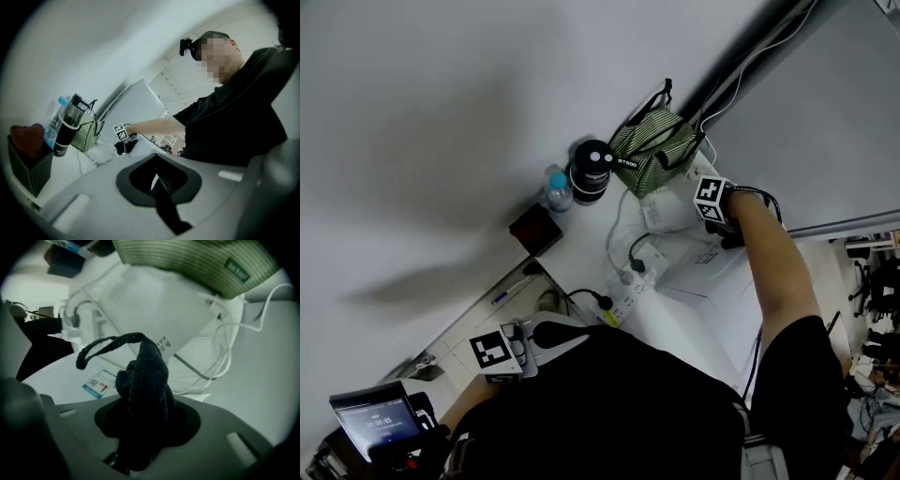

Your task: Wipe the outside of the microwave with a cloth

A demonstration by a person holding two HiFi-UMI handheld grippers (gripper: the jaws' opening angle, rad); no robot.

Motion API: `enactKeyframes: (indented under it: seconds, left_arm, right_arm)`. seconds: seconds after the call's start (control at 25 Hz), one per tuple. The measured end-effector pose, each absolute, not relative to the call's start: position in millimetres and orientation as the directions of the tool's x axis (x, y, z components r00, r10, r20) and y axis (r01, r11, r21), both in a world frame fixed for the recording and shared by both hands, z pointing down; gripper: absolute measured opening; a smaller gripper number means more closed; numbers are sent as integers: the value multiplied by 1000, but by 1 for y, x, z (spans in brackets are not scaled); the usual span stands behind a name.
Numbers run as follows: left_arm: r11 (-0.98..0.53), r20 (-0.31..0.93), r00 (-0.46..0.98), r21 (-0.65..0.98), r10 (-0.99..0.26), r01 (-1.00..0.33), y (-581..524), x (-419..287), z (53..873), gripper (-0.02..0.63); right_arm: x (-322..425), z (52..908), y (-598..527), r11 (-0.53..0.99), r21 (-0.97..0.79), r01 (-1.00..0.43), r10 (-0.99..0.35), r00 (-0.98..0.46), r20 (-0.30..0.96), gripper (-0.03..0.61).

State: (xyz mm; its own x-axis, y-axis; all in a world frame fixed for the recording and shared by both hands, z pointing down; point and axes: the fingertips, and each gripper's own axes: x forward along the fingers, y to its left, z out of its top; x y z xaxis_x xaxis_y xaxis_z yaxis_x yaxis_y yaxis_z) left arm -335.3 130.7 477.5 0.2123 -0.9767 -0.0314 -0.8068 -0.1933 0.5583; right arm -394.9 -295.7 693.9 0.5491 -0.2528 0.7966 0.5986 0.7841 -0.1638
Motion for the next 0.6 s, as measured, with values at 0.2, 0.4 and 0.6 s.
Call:
enactKeyframes:
  seconds: [0.2,0.4,0.6]
  left_arm:
    - [-285,-81,286,526,-955,-802,118,-331,465,3]
    - [-331,-112,322,527,-940,-783,115,-327,464,3]
    - [-264,-97,254,551,-962,-792,133,-328,471,3]
  right_arm:
    - [-395,594,-240,732,-275,624,-66,466,882,144]
    - [-364,612,-221,702,-307,643,-122,532,838,144]
    - [-369,680,-239,713,-228,663,-258,550,795,143]
